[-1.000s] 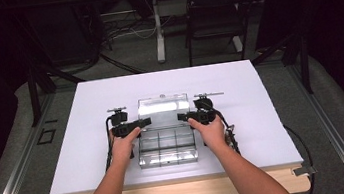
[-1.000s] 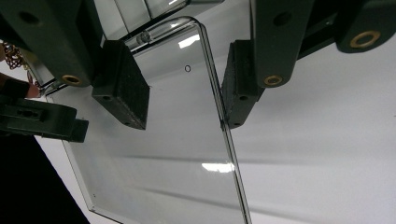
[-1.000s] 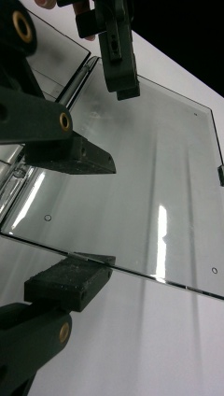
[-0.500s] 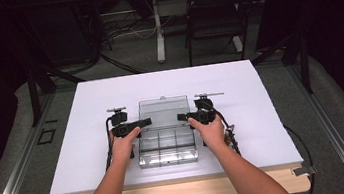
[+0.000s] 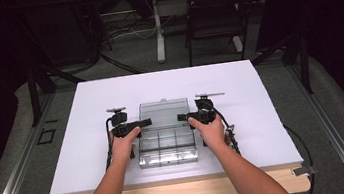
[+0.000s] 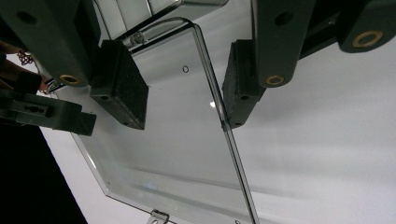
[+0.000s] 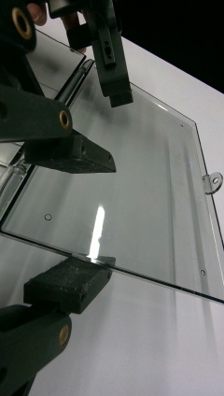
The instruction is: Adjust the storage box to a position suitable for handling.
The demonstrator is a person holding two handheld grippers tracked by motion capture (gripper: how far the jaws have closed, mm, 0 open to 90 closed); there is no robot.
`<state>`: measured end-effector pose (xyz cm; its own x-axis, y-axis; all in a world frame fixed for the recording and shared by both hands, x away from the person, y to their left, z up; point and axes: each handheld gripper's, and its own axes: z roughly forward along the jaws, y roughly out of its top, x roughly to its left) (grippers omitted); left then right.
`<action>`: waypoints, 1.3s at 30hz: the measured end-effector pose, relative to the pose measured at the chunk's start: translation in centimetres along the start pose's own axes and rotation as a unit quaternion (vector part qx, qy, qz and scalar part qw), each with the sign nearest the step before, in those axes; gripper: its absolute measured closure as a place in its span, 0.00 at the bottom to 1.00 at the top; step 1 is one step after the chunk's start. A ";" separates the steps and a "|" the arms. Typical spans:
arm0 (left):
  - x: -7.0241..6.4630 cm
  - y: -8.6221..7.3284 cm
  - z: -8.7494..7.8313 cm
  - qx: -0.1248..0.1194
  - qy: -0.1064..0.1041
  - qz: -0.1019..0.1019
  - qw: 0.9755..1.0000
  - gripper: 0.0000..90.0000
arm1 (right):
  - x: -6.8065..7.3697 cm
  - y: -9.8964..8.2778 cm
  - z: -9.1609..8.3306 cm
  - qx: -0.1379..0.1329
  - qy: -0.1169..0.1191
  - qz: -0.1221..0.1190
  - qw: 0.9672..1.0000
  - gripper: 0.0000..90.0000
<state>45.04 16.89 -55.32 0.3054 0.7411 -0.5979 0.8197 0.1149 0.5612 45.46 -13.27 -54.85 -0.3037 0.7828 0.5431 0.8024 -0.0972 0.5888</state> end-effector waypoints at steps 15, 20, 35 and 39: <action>0.3 -0.1 0.2 0.004 -0.004 -0.015 1.000 0.55 | -0.3 0.0 0.2 0.016 0.002 0.031 0.999 0.52; 0.3 -0.1 0.3 0.004 -0.004 -0.020 1.000 0.55 | -0.2 -0.1 0.3 0.016 0.000 0.035 0.999 0.51; 0.3 -0.2 0.3 0.012 0.001 -0.027 1.000 0.54 | -0.4 -0.1 0.4 0.030 0.002 0.052 0.998 0.50; 0.4 -0.2 0.3 0.014 0.001 -0.028 0.999 0.53 | -0.5 -0.1 0.5 0.032 0.007 0.060 0.998 0.50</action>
<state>45.12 16.94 -55.81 0.2575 0.7348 -0.6275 0.8493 0.1375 0.5096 45.76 -13.37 -55.45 -0.2107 0.7590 0.6160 0.8642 -0.1499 0.4803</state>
